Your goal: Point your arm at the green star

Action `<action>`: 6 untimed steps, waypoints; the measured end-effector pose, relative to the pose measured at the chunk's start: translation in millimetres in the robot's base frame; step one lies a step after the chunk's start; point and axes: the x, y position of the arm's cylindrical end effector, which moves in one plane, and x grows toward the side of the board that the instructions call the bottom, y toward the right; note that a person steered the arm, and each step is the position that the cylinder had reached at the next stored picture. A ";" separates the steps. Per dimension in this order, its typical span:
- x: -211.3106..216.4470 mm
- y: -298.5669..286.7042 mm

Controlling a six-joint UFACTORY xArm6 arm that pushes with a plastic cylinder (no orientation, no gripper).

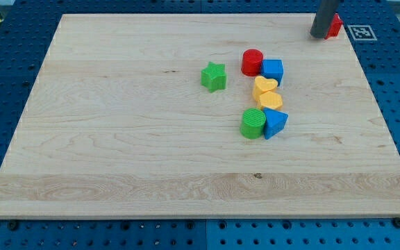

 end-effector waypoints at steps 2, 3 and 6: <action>0.3 -61.4; 4.1 -115.7; 53.3 -184.5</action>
